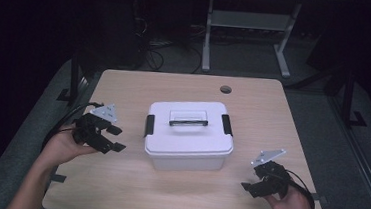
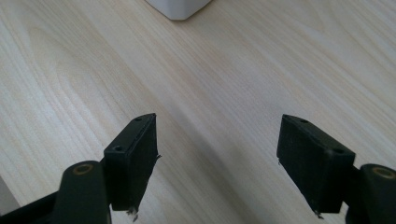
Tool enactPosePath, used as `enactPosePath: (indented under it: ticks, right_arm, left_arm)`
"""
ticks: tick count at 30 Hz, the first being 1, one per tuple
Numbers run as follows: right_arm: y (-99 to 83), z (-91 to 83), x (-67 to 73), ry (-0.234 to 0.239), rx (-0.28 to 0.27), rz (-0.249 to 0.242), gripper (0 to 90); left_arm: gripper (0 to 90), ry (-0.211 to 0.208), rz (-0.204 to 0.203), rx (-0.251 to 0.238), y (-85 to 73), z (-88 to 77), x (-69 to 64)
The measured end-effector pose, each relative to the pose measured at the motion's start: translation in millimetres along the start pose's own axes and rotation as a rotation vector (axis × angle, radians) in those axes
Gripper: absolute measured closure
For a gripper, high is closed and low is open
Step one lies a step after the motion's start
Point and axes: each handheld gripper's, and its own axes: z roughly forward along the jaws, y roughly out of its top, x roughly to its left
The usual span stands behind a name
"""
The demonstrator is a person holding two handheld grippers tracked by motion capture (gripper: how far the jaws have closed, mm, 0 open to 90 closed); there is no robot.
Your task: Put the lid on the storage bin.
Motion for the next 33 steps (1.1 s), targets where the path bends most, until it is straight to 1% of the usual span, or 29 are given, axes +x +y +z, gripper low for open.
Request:
enactPosePath:
  ticks: [2,5,9,15,17,20,24,25,26,31,33]
  right_arm:
    - [-0.3,-0.1,-0.1,0.0,-0.002,0.002,28.2]
    - [-0.5,1.0,-0.4,0.002,0.0,-0.002,28.2]
    - [-0.2,2.3,-0.3,0.002,0.006,-0.004,28.2]
    - [-1.1,2.2,-0.7,0.002,0.006,0.002,28.2]
    - [-1.8,1.6,-1.0,0.002,0.006,0.004,28.2]
    - [-2.2,1.5,-1.0,0.001,0.005,0.002,28.2]
    - [-1.9,2.0,-0.1,-0.001,0.009,0.003,28.2]
    - [-1.9,2.1,-0.1,-0.002,0.008,0.001,28.2]
    - [-1.8,2.3,0.0,-0.001,0.008,0.0,28.2]
    - [-1.7,2.6,0.4,-0.001,0.009,-0.002,28.2]
    - [-1.7,2.5,0.5,-0.002,0.009,-0.003,28.2]
  left_arm:
    - [38.8,0.001,-0.005,-0.002,-4.8,2.1,0.1]
    - [37.7,0.004,-0.009,0.011,-10.4,5.9,0.3]
    - [37.6,0.008,-0.028,-0.004,-18.0,9.0,1.1]
    - [37.3,0.017,-0.032,-0.01,-26.7,10.2,0.4]
    - [37.1,0.024,-0.039,-0.009,-30.0,11.3,-0.1]
    - [37.0,0.028,-0.037,0.004,-35.1,13.5,-0.9]
    - [36.6,0.032,-0.052,0.005,-42.4,16.5,-1.8]
    - [36.6,0.034,-0.048,0.008,-43.8,16.8,-1.6]
    - [36.4,0.035,-0.056,0.006,-45.8,17.4,-2.0]
    - [35.7,0.04,-0.064,0.014,-53.5,18.7,-4.1]
    - [35.7,0.042,-0.067,0.008,-56.3,18.6,-4.9]
